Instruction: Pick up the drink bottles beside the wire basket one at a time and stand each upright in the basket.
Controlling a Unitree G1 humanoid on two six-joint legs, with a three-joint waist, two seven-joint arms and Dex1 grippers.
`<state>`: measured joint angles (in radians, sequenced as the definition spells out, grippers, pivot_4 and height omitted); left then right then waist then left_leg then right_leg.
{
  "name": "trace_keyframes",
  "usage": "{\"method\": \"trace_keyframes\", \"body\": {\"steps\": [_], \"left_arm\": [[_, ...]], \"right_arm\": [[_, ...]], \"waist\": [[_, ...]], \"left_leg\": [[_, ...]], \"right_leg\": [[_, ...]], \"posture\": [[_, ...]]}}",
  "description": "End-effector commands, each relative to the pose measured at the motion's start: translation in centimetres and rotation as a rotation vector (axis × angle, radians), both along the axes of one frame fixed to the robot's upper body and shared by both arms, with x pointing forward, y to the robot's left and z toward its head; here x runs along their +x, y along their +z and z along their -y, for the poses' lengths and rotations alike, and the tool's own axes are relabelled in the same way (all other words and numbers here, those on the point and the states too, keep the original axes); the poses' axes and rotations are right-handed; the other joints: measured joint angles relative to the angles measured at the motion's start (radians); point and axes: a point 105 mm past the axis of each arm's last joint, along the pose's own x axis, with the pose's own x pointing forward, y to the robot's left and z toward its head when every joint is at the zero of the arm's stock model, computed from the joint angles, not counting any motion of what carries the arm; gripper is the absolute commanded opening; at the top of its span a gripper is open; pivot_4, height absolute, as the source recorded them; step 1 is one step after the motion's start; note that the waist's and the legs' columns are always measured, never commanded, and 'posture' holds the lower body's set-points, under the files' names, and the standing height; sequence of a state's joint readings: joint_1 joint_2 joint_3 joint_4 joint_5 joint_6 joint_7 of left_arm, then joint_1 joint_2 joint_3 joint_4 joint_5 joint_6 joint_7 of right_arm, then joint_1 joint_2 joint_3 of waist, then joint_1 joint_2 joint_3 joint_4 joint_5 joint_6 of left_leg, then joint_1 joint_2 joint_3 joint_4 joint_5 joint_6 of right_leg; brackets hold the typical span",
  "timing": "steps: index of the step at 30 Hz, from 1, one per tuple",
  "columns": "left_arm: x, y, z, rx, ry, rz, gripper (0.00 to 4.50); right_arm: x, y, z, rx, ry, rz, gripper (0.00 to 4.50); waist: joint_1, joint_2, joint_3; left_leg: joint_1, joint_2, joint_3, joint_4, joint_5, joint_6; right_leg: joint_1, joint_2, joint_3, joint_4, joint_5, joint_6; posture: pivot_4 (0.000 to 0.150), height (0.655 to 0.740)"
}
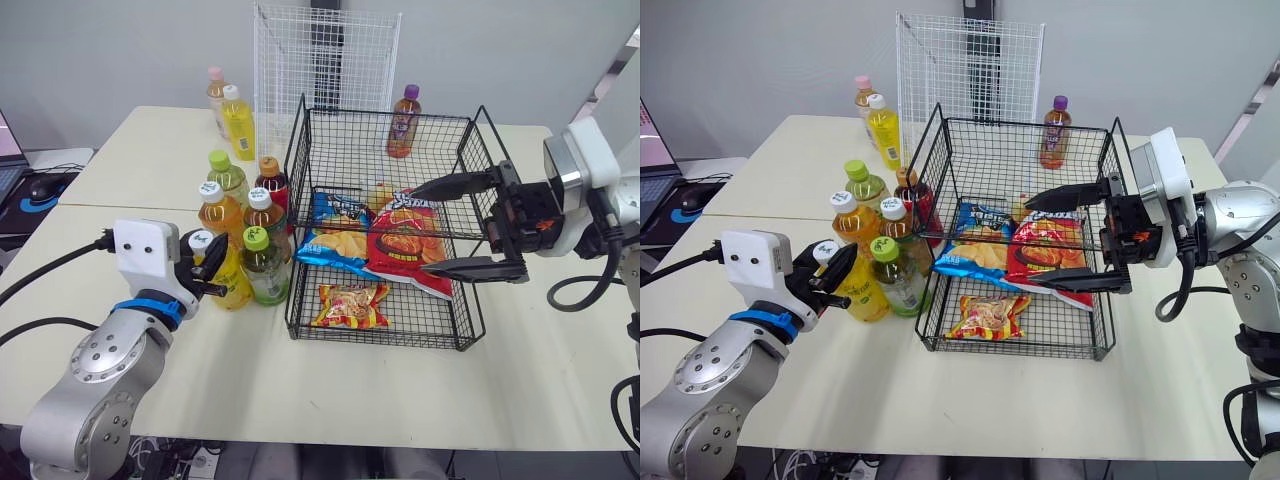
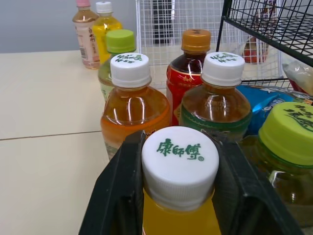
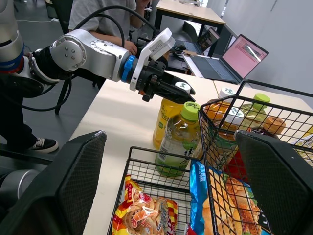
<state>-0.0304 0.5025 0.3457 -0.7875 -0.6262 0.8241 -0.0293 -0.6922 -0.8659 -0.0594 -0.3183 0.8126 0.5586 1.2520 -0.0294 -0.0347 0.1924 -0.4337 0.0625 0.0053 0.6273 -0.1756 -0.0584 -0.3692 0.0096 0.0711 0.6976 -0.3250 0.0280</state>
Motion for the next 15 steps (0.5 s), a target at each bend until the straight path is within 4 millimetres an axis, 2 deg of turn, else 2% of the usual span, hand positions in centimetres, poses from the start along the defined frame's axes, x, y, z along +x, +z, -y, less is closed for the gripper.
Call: {"method": "trace_keyframes", "body": {"steps": [1, 3, 7, 11, 14, 15], "left_arm": [[-0.7, 1.5, -0.6, 0.021, 0.024, 0.068, 1.36], [-0.9, 1.9, -0.9, 0.023, 0.020, 0.084, 1.36], [-1.5, 4.7, -1.7, 0.022, -0.078, 0.140, 1.36], [-1.9, 7.9, -2.1, 0.055, -0.236, 0.124, 1.36], [-1.9, 11.4, -2.2, 0.053, -0.335, 0.132, 1.36], [-1.9, 13.4, -2.1, 0.035, -0.387, 0.144, 1.36]], "right_arm": [[-0.5, 1.2, -0.2, 0.014, 0.008, 0.062, 4.50], [-0.5, 1.3, -0.3, 0.019, 0.010, 0.065, 4.50], [-0.5, 1.7, -0.2, 0.034, 0.000, 0.067, 4.50], [-0.6, 2.1, 0.1, 0.058, -0.031, 0.061, 4.50], [-0.7, 2.4, 0.4, 0.074, -0.070, 0.068, 4.50], [-0.7, 2.6, 0.8, 0.080, -0.101, 0.075, 4.50]], "waist": [[0.000, 0.000, 0.000], [0.000, 0.000, 0.000], [-0.002, -0.001, 0.001], [-0.002, -0.003, 0.003], [0.003, -0.005, 0.004], [0.004, -0.007, 0.005]], "left_leg": [[0.000, 0.000, 0.000, 0.000, 0.000, 0.000], [0.000, 0.000, 0.000, 0.000, 0.000, 0.000], [0.000, 0.001, 0.000, 0.000, 0.000, 0.000], [-0.001, 0.002, -0.001, -0.001, 0.000, 0.000], [-0.001, 0.001, -0.001, -0.001, 0.000, 0.000], [-0.001, 0.001, -0.001, -0.001, 0.000, 0.000]], "right_leg": [[0.000, 0.000, 0.000, 0.000, 0.000, 0.000], [0.000, 0.000, 0.000, 0.000, 0.000, 0.000], [-0.001, 0.001, 0.000, 0.000, 0.000, 0.000], [-0.002, 0.001, -0.001, 0.000, 0.000, -0.001], [-0.002, 0.000, -0.001, 0.000, -0.001, 0.000], [-0.002, -0.001, -0.002, 0.000, -0.001, 0.000]], "posture": [[0.150, 0.7360], [0.150, 0.7360], [0.150, 0.7360], [0.150, 0.7360], [0.150, 0.7360], [0.150, 0.7360]]}}
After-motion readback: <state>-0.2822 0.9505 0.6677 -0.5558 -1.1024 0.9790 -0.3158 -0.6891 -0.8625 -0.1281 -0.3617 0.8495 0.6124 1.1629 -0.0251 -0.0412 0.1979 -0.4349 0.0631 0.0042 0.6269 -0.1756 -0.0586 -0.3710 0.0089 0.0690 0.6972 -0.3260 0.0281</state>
